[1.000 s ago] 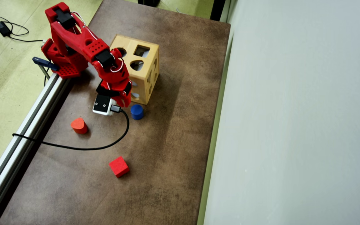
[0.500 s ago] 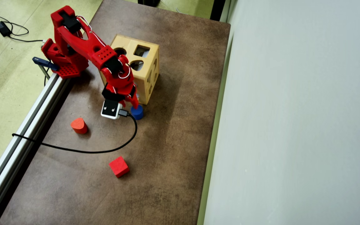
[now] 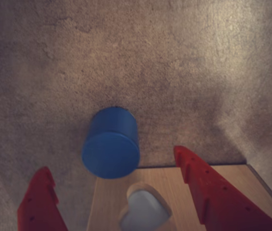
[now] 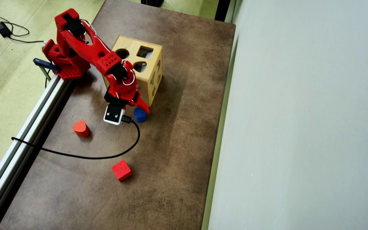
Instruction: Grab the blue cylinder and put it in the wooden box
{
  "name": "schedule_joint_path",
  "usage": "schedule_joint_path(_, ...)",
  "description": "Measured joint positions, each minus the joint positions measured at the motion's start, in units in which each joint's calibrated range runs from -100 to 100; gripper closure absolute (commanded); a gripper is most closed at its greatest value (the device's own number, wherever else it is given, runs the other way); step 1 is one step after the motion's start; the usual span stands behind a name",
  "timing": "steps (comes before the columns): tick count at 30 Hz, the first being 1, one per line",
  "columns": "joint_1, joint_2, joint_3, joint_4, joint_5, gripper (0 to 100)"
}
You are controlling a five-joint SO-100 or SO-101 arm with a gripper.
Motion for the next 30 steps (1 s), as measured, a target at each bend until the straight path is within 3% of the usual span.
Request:
schedule_joint_path(9, -0.86, 9.15, -6.41, 0.0, 0.0, 61)
schedule_joint_path(30, -3.81, 10.17, -6.95, 0.0, 0.0, 61)
